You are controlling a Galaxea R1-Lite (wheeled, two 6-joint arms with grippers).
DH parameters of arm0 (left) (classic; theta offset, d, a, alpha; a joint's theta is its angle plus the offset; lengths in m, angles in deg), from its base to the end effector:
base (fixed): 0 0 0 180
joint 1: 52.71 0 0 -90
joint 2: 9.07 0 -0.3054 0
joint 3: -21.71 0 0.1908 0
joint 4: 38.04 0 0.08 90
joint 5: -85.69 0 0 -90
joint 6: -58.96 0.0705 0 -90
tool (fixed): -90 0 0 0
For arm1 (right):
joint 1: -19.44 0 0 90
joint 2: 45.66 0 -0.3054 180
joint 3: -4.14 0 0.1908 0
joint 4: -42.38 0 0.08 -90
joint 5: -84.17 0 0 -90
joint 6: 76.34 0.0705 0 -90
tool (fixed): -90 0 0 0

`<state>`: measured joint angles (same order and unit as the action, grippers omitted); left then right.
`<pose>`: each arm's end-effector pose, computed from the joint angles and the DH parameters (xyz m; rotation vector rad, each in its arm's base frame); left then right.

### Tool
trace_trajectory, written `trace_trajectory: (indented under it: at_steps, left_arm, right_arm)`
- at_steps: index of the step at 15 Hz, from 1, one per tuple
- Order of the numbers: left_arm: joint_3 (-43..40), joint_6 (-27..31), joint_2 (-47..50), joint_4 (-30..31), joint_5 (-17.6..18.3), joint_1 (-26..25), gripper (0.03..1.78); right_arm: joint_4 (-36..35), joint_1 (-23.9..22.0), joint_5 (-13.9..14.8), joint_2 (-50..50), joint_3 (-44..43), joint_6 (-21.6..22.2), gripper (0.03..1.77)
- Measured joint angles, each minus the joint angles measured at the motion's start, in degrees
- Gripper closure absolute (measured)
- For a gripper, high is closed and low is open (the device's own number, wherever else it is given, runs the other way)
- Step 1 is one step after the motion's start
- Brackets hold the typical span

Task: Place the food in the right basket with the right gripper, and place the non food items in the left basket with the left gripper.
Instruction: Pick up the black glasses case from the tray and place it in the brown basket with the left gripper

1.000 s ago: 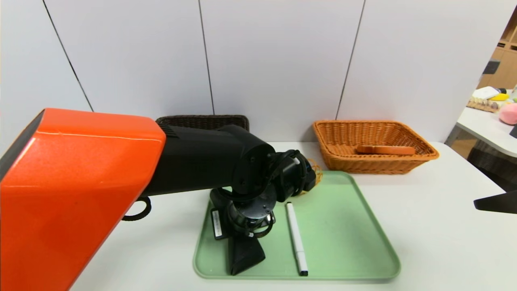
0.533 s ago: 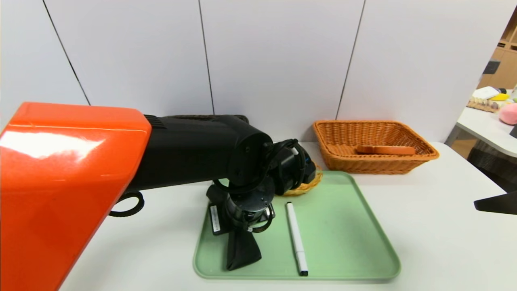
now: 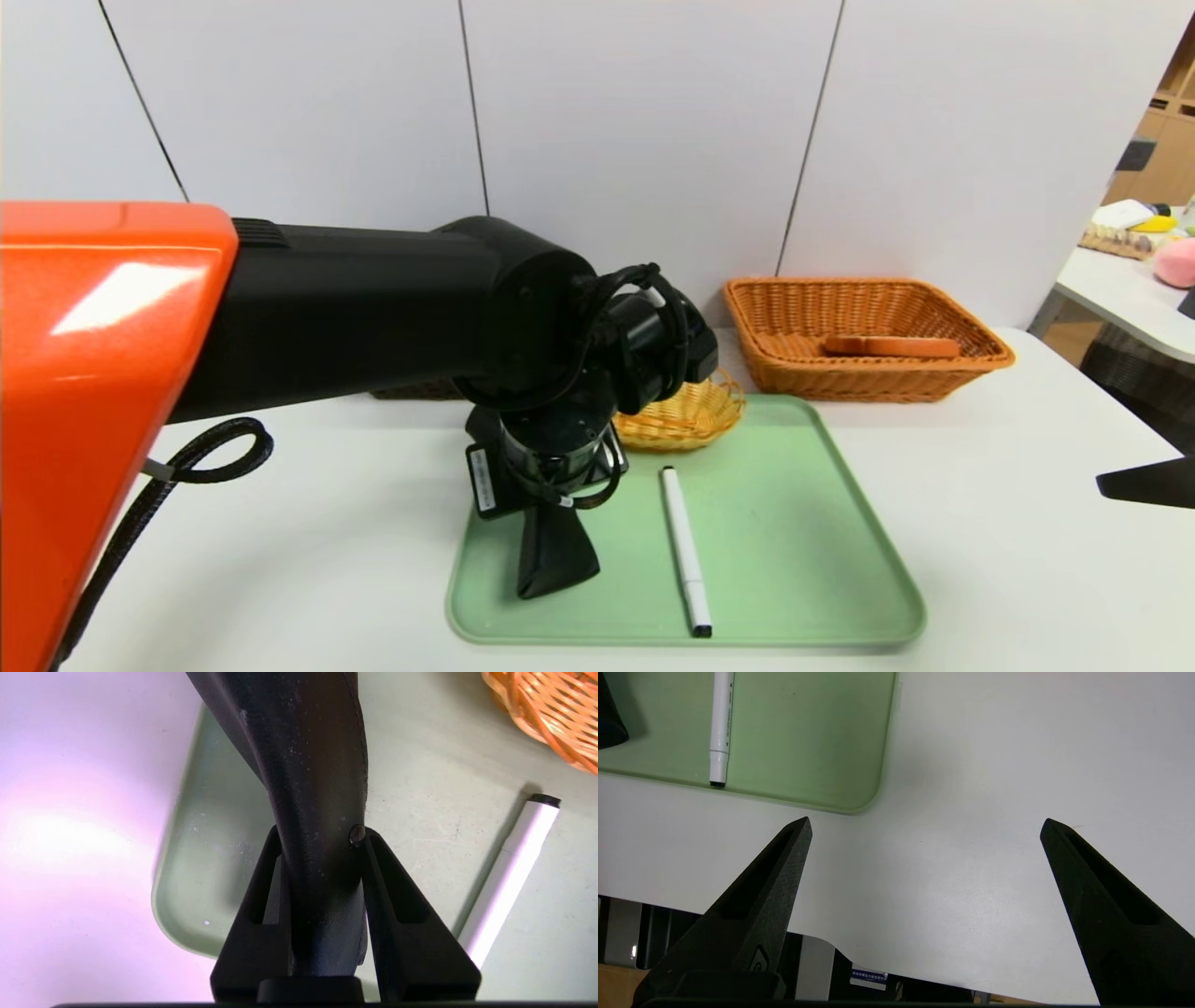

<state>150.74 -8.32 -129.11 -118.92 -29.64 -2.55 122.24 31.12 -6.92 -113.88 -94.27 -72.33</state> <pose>0.2705 -0.2771 0.1576 -0.2917 1.0144 0.2358 0.1456 0.0315 0.2648 -0.0148 0.8714 0.1783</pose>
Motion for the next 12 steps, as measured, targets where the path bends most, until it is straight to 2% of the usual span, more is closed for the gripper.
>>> trace_trajectory:
  at_steps: [4,8,10,12]
  left_arm:
    - [-1.51,0.52,4.41,-3.11,2.43,0.33,1.33]
    - [-2.50,4.13,9.65,-3.41,1.94,0.72,1.36]
    - [-2.26,5.96,11.89,-3.04,0.37,0.74,1.36]
    - [-1.73,8.91,13.95,-0.96,-3.58,0.38,1.36]
  right_arm:
    - [0.00,0.09,0.00,0.06,0.16,0.15,0.10]
    - [0.00,0.15,-0.02,0.13,0.85,0.20,0.10]
    - [0.00,0.15,0.16,0.22,1.07,0.15,0.10]
    - [0.04,0.17,0.50,0.39,1.54,0.10,0.10]
